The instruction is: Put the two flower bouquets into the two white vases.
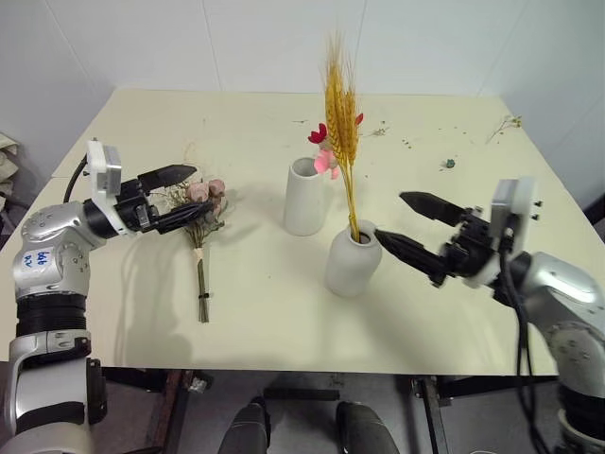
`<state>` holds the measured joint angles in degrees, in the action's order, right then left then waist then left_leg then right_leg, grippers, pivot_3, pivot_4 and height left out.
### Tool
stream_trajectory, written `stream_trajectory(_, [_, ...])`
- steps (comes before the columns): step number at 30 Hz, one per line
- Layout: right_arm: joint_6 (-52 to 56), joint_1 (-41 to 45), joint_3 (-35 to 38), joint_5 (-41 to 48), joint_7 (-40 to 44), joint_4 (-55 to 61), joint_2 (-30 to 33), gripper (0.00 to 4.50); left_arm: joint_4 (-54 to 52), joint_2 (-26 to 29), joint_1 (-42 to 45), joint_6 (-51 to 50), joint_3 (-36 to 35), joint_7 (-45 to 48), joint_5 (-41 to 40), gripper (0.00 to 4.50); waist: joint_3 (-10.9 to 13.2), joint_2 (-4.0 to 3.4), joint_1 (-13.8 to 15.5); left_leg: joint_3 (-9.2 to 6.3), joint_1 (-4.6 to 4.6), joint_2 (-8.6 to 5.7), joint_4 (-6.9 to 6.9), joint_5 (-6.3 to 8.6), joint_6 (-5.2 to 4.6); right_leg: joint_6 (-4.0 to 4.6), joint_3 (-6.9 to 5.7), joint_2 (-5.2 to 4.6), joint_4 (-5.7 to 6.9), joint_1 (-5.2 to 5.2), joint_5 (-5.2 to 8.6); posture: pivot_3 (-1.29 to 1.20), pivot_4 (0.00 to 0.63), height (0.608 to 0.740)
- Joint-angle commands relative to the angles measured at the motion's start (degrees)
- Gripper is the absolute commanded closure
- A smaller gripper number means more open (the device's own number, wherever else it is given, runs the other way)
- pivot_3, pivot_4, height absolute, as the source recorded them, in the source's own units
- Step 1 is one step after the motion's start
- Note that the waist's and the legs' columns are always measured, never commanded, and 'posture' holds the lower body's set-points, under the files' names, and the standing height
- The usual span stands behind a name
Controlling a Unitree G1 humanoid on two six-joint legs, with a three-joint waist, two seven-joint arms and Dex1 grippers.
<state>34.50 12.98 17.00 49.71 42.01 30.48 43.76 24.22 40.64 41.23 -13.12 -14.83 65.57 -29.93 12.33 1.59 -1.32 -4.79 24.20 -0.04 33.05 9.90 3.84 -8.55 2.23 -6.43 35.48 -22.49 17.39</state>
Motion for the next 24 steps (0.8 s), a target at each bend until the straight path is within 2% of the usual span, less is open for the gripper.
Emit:
stream_trajectory(1, [0.9, -1.8, 5.4, 1.5, 4.5, 1.5, 5.1, 0.03, -4.5, -1.2, -0.7, -3.1, -2.7, -10.8, 0.8, 0.0, 0.0, 0.03, -0.1, 0.0, 0.0, 0.0, 0.02, 0.0, 0.0, -0.02, 0.0, 0.0, -0.02, 0.01, -0.01, 0.0, 0.15, 0.74])
stream_trajectory(3, [0.8, -2.4, 7.7, 1.4, 5.7, 0.0, 7.0, 0.03, -8.4, -2.4, -2.5, -7.0, -2.9, -20.4, 3.1, 0.0, 0.0, 0.03, -0.4, 0.02, -0.02, 0.0, 0.05, 0.0, 0.0, -0.03, 0.03, 0.01, -0.01, 0.01, -0.02, 0.0, 0.15, 0.74])
stream_trajectory(6, [0.8, -3.1, 9.7, 1.4, 6.7, -1.4, 8.4, 0.03, -14.5, -3.0, -5.4, -12.4, -1.9, -28.2, 5.1, 0.0, 0.0, 0.03, -0.4, 0.04, -0.04, 0.01, 0.05, 0.0, 0.0, -0.06, 0.07, 0.02, 0.01, 0.0, -0.03, 0.0, 0.15, 0.74])
stream_trajectory(11, [2.2, -4.1, 12.6, 2.5, 7.8, -3.1, 10.0, 0.03, -31.3, -3.8, -10.8, -35.6, -1.0, -43.8, 6.2, 0.0, 0.0, 0.09, -0.1, 0.04, 0.0, -0.03, 0.09, 0.01, 0.01, -0.11, 0.09, -0.01, -0.01, 0.01, -0.05, 0.0, 0.15, 0.74])
stream_trajectory(19, [3.5, -2.2, 13.1, 1.1, 13.2, -11.8, 14.7, 0.03, -50.1, -12.6, -18.0, -51.6, -7.1, -55.9, 2.7, 0.0, 0.0, 0.13, 0.3, 0.05, 0.01, -0.04, 0.23, 0.02, 0.02, -0.07, 0.09, 0.0, -0.09, 0.08, -0.04, 0.0, 0.15, 0.74])
stream_trajectory(24, [3.5, 2.3, 9.7, -0.7, 15.6, -16.5, 16.3, 0.03, -54.5, -17.4, -19.3, -60.9, -8.6, -61.4, 3.5, 0.0, 0.1, 0.15, 0.2, 0.18, 0.0, -0.04, 0.4, 0.02, 0.02, 0.33, 0.22, 0.02, -0.12, 0.09, 0.17, 0.0, 0.15, 0.74])
